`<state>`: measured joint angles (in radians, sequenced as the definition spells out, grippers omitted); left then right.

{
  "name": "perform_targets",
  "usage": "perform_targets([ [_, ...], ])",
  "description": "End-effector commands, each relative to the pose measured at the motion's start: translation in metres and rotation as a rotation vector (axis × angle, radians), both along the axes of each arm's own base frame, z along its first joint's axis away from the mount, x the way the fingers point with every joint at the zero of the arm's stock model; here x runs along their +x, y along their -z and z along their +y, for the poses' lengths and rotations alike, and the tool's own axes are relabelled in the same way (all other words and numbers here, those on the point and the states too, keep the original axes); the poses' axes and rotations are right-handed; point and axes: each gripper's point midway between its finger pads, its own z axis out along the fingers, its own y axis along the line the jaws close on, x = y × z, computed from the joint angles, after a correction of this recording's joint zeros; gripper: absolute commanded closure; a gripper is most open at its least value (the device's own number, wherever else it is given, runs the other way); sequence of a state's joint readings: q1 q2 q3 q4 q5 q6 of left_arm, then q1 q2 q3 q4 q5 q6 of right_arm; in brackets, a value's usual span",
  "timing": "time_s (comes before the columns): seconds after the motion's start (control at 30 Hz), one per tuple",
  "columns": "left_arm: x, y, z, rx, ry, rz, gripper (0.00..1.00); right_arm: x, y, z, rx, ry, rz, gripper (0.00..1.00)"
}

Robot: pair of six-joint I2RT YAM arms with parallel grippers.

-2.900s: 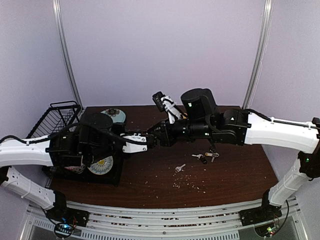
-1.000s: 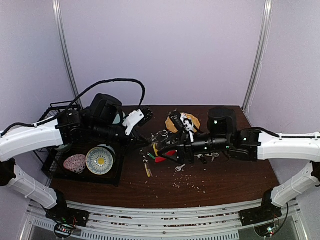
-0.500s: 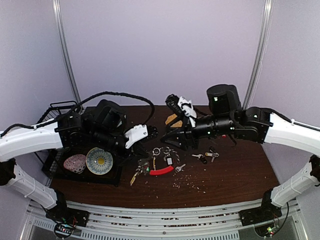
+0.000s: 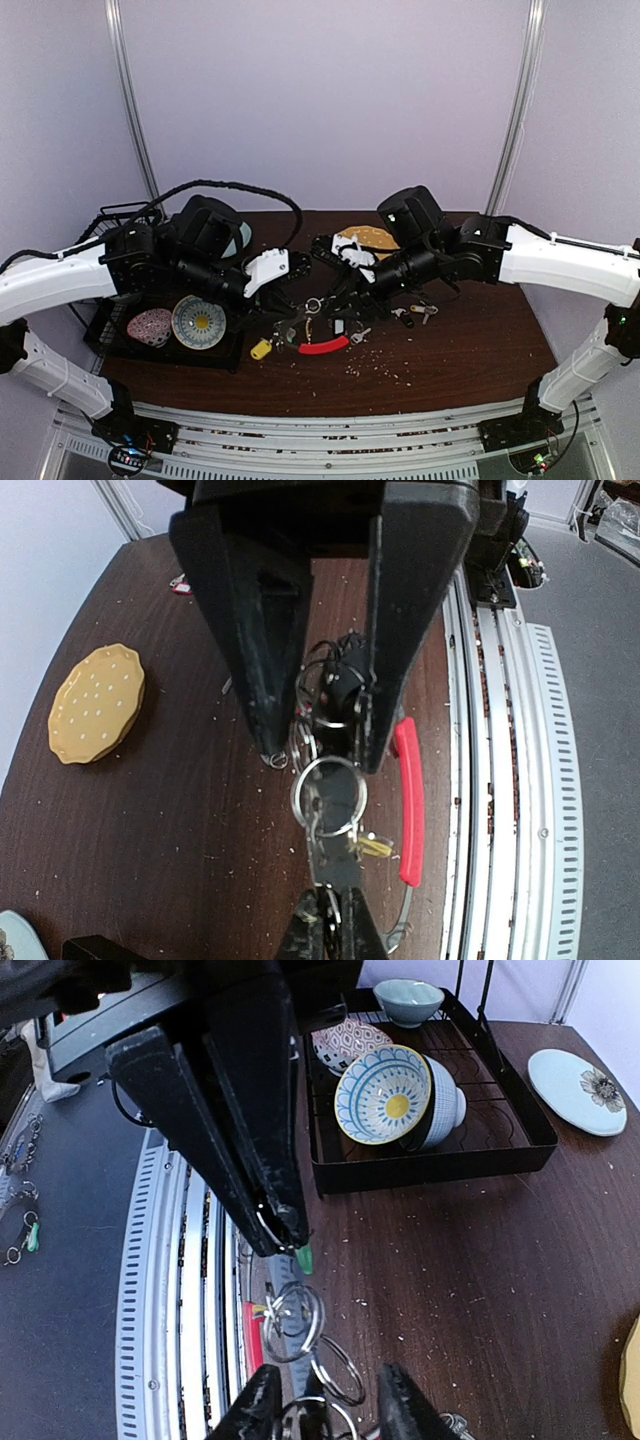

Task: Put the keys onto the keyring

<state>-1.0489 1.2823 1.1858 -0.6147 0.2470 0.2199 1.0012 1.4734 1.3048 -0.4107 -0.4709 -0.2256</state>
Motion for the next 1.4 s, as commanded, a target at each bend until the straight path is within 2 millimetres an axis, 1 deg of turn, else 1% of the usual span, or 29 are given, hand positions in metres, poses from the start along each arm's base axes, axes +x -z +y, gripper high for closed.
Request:
perform_targets([
  [0.0,-0.006,-0.031,-0.008,-0.111,0.055,-0.046,1.0,-0.003,0.002,0.007,-0.001,-0.047,0.035,0.71],
  [0.07,-0.008,-0.032,-0.009,-0.118,0.062,-0.042,1.0,-0.007,0.002,0.009,-0.003,-0.072,0.046,0.78],
  [0.13,-0.009,-0.033,-0.009,-0.125,0.068,-0.041,1.0,-0.011,0.0,0.009,0.002,-0.097,0.053,0.91],
  [0.2,-0.011,-0.036,-0.009,-0.138,0.081,-0.043,1.0,-0.015,-0.002,0.008,0.007,-0.116,0.053,1.0],
  [0.3,-0.02,-0.041,-0.009,-0.18,0.123,-0.036,1.0,-0.02,-0.004,0.004,0.012,-0.134,0.051,1.0],
  [0.43,-0.03,-0.041,-0.009,-0.216,0.172,-0.039,0.99,-0.038,-0.012,-0.004,0.025,-0.21,0.078,1.0],
  [0.53,-0.03,-0.039,-0.007,-0.217,0.178,-0.055,0.84,-0.047,-0.014,-0.011,0.019,-0.236,0.092,1.0],
  [0.67,-0.041,-0.042,-0.001,-0.23,0.234,-0.066,0.61,-0.054,-0.014,-0.02,0.006,-0.249,0.103,1.0],
  [0.77,-0.048,-0.048,0.005,-0.244,0.26,-0.085,0.53,-0.058,-0.017,-0.022,0.012,-0.263,0.108,1.0],
  [0.87,-0.049,-0.049,0.009,-0.244,0.257,-0.093,0.53,-0.061,-0.021,-0.023,0.018,-0.273,0.105,1.0],
  [0.9,-0.049,-0.047,0.009,-0.241,0.256,-0.089,0.56,-0.061,-0.021,-0.024,0.018,-0.273,0.104,1.0],
  [0.97,-0.047,-0.044,0.008,-0.232,0.247,-0.085,0.65,-0.061,-0.021,-0.024,0.019,-0.276,0.102,1.0],
  [1.03,-0.04,-0.041,0.004,-0.228,0.218,-0.086,0.76,-0.062,-0.022,-0.023,0.02,-0.285,0.103,1.0],
  [1.07,-0.038,-0.04,0.001,-0.227,0.212,-0.09,0.77,-0.062,-0.023,-0.023,0.022,-0.286,0.1,1.0],
  [1.1,-0.036,-0.039,-0.001,-0.227,0.211,-0.107,0.77,-0.062,-0.023,-0.022,0.022,-0.289,0.099,1.0],
  [1.2,-0.038,-0.034,-0.006,-0.248,0.238,-0.207,0.71,-0.061,-0.025,-0.021,0.025,-0.294,0.099,1.0],
  [1.27,-0.04,-0.032,-0.006,-0.279,0.264,-0.27,0.69,-0.061,-0.025,-0.021,0.026,-0.294,0.098,1.0],
  [1.33,-0.044,-0.035,-0.003,-0.323,0.291,-0.324,0.69,-0.062,-0.025,-0.021,0.026,-0.294,0.101,1.0],
  [1.37,-0.048,-0.031,-0.001,-0.333,0.309,-0.339,0.68,-0.062,-0.026,-0.021,0.029,-0.295,0.1,1.0],
])
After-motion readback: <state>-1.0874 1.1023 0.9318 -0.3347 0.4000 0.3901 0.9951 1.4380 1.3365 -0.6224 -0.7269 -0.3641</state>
